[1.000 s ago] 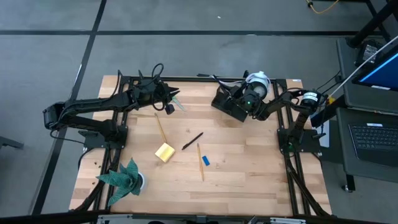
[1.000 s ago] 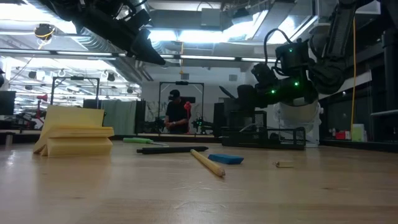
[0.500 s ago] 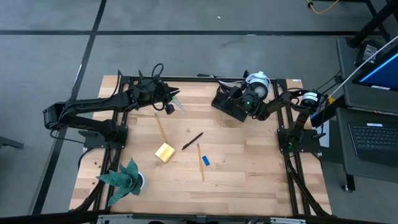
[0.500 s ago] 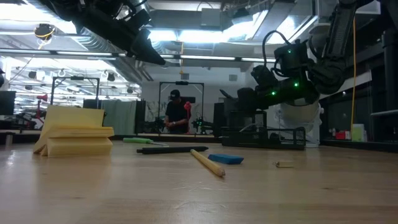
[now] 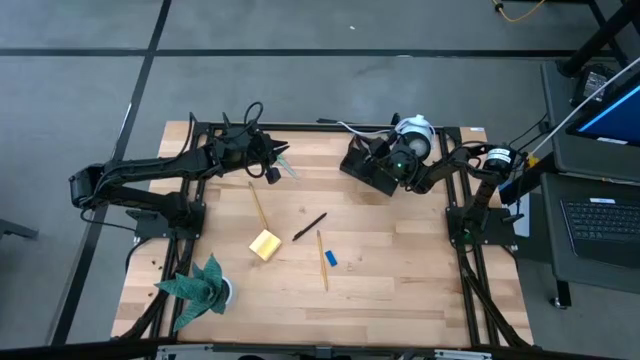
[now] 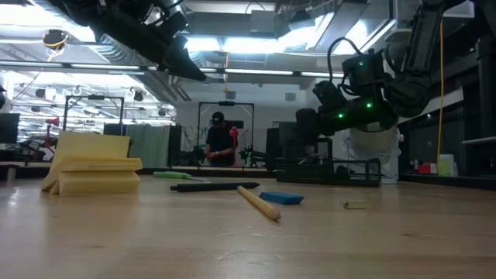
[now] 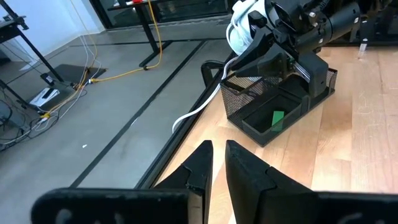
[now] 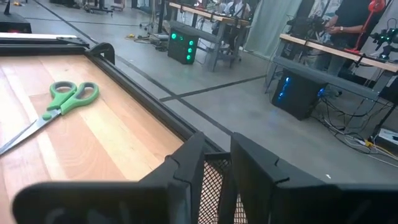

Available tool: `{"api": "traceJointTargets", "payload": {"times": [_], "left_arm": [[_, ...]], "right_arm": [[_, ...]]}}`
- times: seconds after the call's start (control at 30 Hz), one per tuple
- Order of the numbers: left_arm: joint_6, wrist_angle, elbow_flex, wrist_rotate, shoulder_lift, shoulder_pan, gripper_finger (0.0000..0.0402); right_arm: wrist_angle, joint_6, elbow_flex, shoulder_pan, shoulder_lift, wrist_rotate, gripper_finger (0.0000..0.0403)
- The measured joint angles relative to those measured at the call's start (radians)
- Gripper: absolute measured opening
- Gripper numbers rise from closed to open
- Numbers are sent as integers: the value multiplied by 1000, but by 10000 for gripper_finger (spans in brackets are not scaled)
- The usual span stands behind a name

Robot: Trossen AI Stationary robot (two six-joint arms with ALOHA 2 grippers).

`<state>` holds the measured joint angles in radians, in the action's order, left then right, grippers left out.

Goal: Pick and place office supplies into organizer
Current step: Put the green scissor into the metal mesh desk organizer

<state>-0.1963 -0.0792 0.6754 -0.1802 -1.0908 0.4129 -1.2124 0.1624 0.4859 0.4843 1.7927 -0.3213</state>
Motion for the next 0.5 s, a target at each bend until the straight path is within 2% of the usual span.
{"api": "traceJointTargets", "payload": {"times": [0.5], "left_arm": [[0, 0, 0, 0, 0, 0, 36]], "right_arm": [[3, 53, 123, -84, -16, 1, 85]]}}
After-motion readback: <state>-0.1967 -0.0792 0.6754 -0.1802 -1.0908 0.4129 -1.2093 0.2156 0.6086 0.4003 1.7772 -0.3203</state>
